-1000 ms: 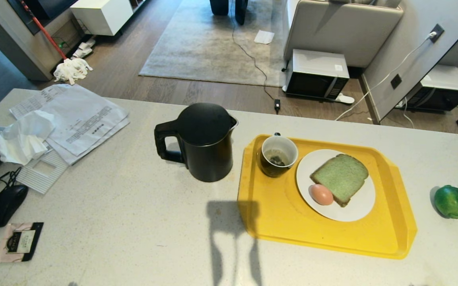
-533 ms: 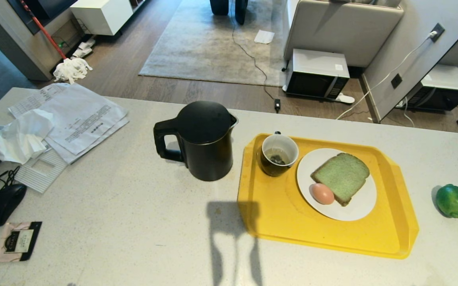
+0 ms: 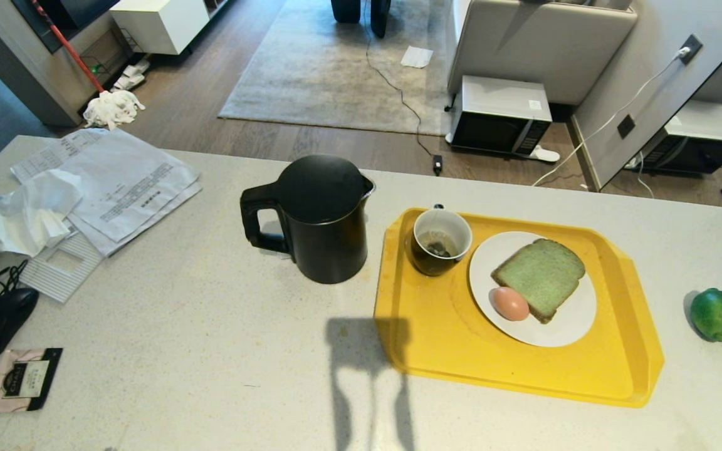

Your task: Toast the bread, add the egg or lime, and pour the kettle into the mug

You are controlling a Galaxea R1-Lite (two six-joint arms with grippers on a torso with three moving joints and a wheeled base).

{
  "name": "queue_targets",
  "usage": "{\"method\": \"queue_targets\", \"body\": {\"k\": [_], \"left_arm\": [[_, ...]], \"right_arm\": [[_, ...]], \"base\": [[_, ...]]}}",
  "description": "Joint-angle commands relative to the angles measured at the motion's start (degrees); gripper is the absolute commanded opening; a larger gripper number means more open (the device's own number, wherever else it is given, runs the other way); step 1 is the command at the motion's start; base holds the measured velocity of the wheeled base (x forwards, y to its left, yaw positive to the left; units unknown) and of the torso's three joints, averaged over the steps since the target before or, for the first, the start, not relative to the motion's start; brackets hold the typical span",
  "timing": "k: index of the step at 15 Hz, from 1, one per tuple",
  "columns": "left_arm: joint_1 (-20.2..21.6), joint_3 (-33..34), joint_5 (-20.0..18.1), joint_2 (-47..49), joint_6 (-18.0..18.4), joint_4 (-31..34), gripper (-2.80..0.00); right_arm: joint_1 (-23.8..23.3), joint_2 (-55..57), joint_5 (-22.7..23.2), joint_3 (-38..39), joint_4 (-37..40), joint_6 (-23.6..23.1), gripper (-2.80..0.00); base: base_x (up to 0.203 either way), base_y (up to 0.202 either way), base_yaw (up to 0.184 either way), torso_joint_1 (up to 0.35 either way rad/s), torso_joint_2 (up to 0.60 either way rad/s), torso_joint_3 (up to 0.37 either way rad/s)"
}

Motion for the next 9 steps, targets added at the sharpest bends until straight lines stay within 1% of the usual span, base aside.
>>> {"method": "queue_targets", "body": {"k": [1,9], "left_arm": [[0.0,0.0,0.0,0.1,0.0,0.0,-2.80],[0.0,0.0,-0.2,0.1,0.1,0.0,-2.80]], "right_arm": [[0.0,0.0,0.0,-0.1,0.1,0.0,-2.80],[0.0,0.0,-0.1,-0.1,0.1,0.0,-2.80]], "base": [[0.000,0.000,0.000,-0.058,0.15,0.073],[0.000,0.000,0.000,-0.060,0.13,0.059]]}}
